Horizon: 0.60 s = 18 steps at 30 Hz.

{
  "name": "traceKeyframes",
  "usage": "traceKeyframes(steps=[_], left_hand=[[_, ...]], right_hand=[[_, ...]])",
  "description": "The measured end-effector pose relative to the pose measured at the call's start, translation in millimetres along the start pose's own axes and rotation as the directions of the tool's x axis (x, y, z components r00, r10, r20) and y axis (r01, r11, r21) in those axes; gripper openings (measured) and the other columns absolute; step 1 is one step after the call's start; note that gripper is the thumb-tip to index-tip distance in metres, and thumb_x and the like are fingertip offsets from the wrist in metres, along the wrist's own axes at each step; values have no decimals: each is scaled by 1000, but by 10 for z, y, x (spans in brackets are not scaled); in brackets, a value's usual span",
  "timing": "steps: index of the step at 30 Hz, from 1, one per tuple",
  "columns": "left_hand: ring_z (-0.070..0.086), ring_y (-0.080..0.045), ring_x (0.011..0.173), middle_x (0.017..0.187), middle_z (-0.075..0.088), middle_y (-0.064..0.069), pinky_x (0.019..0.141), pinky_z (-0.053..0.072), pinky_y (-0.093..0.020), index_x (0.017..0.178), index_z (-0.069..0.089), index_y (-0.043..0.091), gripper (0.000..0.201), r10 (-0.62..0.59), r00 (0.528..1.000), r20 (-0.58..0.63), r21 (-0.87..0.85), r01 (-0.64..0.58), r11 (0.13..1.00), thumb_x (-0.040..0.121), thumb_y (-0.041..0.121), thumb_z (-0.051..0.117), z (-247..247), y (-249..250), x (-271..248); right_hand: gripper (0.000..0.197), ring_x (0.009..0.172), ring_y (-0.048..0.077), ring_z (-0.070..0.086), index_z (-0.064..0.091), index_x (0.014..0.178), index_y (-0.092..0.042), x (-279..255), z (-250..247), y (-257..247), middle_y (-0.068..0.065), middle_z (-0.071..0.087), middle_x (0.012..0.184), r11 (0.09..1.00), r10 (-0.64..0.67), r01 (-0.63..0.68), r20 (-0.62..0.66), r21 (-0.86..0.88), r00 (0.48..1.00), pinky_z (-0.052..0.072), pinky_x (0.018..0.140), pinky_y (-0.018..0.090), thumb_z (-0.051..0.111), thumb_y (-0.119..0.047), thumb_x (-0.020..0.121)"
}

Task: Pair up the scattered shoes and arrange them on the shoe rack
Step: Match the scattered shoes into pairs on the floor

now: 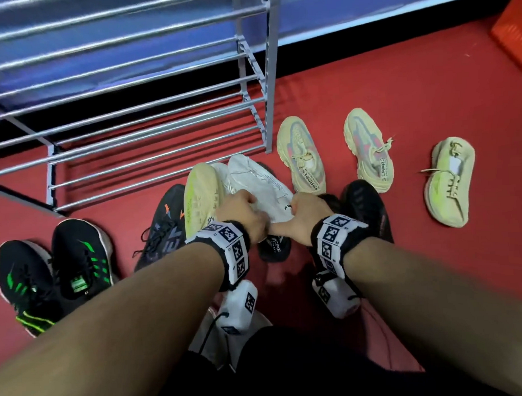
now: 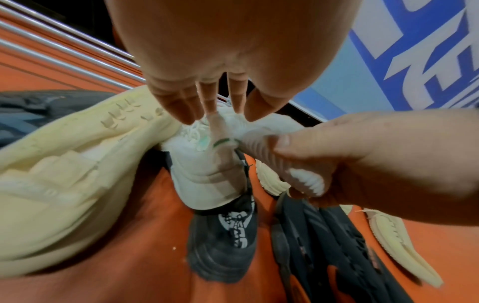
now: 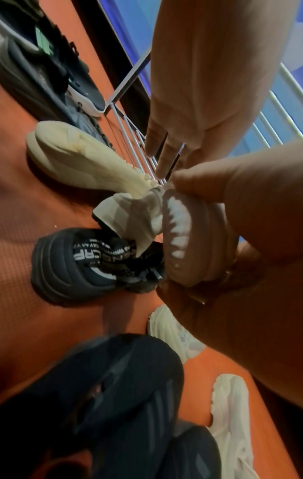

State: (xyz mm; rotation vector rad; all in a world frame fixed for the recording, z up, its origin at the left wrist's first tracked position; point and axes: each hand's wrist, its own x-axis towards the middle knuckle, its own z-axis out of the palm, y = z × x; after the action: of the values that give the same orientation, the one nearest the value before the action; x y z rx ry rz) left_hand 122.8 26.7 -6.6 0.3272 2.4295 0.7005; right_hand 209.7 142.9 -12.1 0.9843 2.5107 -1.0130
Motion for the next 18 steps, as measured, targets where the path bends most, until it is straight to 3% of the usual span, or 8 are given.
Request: traceKeyframes(steps=[1,3,5,7,10,14,16,18], left_hand=[[58,-29,105,118,57,-6,88,50,-35,122,55,20,46,9,999,-43,78,-5,997,77,25,60,8,-48,31],[58,-29,106,120,57,-6,90,50,-37,131,48,18,54,-12,1000,-15,88,13,996,78,22,60,31,-111,63],[62,-27,94,107,62,-6,85,54,-41,117,50,17,44,-39,995,94,12,38,999,76,16,64,75,-144,75],[63,-26,83,93,63,-8,79,56,-42,98,50,14,28,-34,989,145,11,33,999,74,13,65,104,-150,85],[64,-24,83,92,63,-6,77,56,-39,100,54,12,26,20,995,102,38,-24,999,77,18,64,147,-143,138],[52,-17,87,83,52,0,68,45,-18,95,50,15,8,41,996,80,12,-42,999,91,9,53,140,-104,208],[51,-17,89,87,52,-2,74,44,-23,95,51,14,8,52,998,45,26,-53,998,91,8,49,133,-111,205],[59,-23,88,90,58,-6,78,51,-29,92,55,16,10,30,999,29,27,-31,999,84,11,51,112,-100,122]], right_hand=[[61,66,11,50,45,87,-20,8,35,9,-8,50,76,999,9,-10,15,36,1000,32,51,25,83,-57,57],[82,80,13,57,37,108,-19,33,84,28,-4,56,93,993,40,-46,53,108,998,44,60,27,86,-55,53],[103,98,18,58,26,127,-19,62,116,43,1,52,115,990,67,-73,52,119,996,52,81,34,88,-51,50],[115,110,22,52,22,138,-23,87,130,52,4,43,127,992,96,-99,41,79,995,50,93,38,87,-50,48],[101,110,24,50,32,134,-21,98,137,95,6,39,126,993,106,-107,23,55,994,48,94,38,84,-52,52],[98,111,26,49,36,133,-23,103,94,240,5,37,122,987,145,-137,-93,87,985,47,97,41,81,-53,51],[98,111,27,49,37,132,-20,107,44,334,6,37,124,981,184,-175,-130,81,974,46,97,40,82,-54,52],[98,112,28,49,37,131,-19,100,19,415,7,38,124,981,192,-184,-144,63,971,46,97,39,84,-54,52]])
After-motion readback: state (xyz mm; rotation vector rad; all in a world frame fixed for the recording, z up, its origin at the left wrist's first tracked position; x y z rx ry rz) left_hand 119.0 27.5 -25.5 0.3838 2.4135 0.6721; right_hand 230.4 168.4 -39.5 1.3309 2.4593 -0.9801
